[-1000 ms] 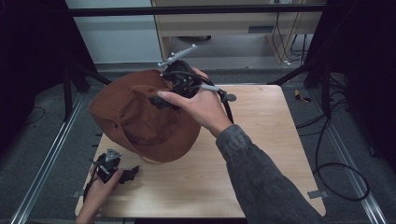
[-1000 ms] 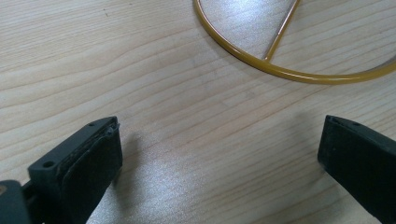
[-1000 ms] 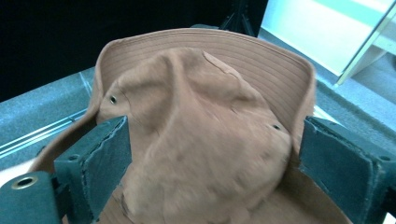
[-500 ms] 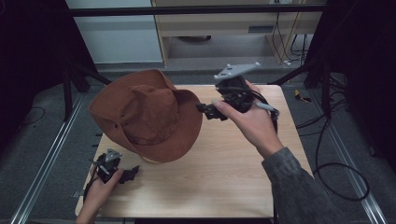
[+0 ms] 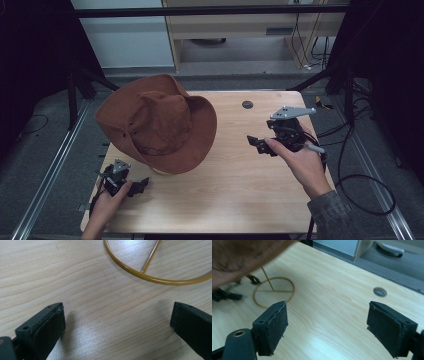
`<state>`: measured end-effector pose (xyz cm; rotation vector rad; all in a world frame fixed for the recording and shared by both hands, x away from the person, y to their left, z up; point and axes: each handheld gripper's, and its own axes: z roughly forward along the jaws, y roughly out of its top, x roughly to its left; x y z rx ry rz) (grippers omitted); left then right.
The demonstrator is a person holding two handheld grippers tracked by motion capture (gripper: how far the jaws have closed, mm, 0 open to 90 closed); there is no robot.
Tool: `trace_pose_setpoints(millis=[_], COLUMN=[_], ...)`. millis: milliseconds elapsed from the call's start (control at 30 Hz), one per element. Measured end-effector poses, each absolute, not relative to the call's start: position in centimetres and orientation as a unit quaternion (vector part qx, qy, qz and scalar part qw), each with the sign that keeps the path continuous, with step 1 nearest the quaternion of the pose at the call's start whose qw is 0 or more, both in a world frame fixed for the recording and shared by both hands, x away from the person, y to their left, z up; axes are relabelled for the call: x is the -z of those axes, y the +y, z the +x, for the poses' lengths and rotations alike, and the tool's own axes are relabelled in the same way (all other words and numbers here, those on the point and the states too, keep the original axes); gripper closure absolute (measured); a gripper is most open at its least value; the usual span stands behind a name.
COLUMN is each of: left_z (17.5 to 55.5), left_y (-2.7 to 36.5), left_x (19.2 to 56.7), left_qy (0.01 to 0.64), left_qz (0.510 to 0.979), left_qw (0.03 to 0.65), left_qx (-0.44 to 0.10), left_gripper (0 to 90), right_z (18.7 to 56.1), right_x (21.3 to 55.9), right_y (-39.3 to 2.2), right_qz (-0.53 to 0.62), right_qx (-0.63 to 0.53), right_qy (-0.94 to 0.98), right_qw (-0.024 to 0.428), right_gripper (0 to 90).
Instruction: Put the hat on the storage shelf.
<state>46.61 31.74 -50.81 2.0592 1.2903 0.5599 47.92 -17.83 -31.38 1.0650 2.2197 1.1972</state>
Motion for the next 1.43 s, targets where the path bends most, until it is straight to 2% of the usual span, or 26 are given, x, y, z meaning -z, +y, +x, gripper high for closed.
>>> trace_pose_setpoints(millis=[467, 1000, 1167, 1433], left_z=[46.6, 46.6, 46.6, 46.7], left_y=[31.7, 31.7, 31.7, 31.7], left_x=[50.9, 50.8, 50.8, 50.8], left_qy=[0.494, 0.492, 0.492, 0.491], left_qz=[0.779, 0.781, 0.781, 0.782], left_qw=[0.322, 0.32, 0.32, 0.32], left_qx=[-0.213, -0.213, -0.213, -0.213], left_gripper=[0.0, 0.0, 0.0, 0.0], right_z=[48.0, 47.8, 47.7, 47.1], right_x=[38.3, 48.8, 50.0, 50.8], right_y=[-19.5, -19.7, -19.3, -19.1], right_qz=[0.404, 0.463, 0.467, 0.459], right_qx=[-0.39, -0.33, -0.316, -0.334], right_qy=[0.804, 0.807, 0.81, 0.799], right_qw=[0.196, 0.159, 0.162, 0.198], right_gripper=[20.3, 15.0, 12.5, 10.6])
